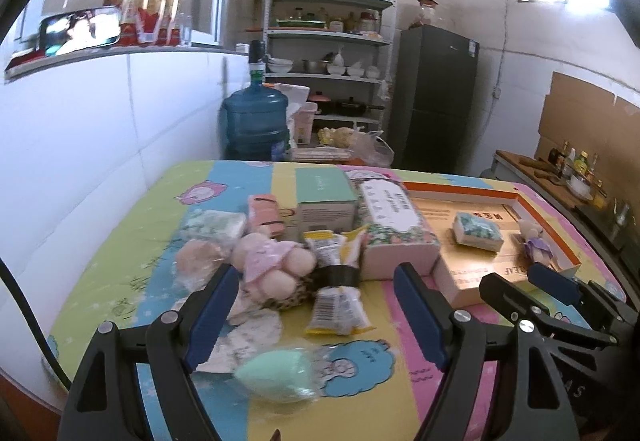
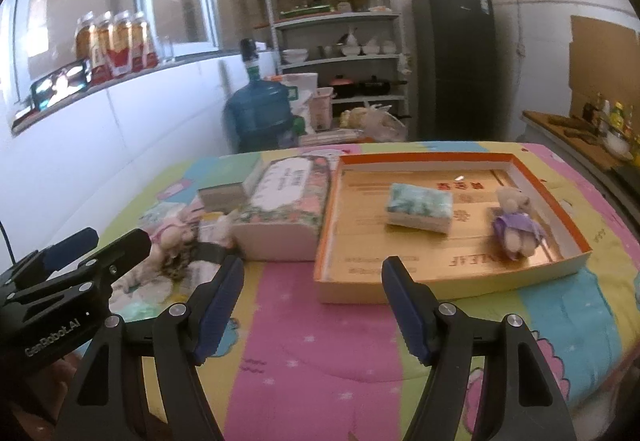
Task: Organize soft objects
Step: 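Move both open grippers back over the pile of soft items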
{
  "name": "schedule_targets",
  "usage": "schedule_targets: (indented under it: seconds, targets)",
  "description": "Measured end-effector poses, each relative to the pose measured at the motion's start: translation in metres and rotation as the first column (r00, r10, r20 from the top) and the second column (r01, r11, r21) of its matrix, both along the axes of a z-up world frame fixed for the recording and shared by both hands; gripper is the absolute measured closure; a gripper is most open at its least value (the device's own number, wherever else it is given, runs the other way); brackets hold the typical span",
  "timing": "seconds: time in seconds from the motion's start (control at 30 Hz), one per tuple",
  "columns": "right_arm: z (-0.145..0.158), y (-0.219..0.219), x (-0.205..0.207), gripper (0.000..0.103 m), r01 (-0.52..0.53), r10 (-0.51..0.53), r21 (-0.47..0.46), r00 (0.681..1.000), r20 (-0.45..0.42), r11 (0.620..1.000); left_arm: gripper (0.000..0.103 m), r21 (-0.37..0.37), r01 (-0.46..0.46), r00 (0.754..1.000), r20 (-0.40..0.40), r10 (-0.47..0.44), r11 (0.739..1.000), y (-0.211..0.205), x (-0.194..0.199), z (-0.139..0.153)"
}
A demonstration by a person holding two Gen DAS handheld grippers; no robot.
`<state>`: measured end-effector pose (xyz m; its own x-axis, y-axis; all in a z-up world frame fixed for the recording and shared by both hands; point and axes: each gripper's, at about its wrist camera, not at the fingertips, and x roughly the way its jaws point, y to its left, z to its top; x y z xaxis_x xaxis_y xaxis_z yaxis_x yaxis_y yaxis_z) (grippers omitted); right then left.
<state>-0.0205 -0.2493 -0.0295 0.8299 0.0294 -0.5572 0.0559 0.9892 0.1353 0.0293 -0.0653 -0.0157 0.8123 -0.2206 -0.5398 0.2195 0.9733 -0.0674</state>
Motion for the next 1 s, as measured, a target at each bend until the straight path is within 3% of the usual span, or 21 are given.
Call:
schedule_targets:
  seconds: [0.6, 1.0]
  targets:
    - [-0.013, 0.058, 0.019, 0.03, -0.083, 0.082, -0.026, 0.996, -0.031, 0.996, 0.023, -0.018, -0.093, 0.996, 0.003, 0.093, 0.995, 0.071, 0.006, -0.02]
    - [-0.038, 0.081, 0.04, 0.03, -0.11, 0.109, -0.007, 0.989, -0.099, 0.994, 0.023, -0.011, -0.145, 0.987, -0.069, 0.144, 0.989, 0.109, 0.022, -0.047]
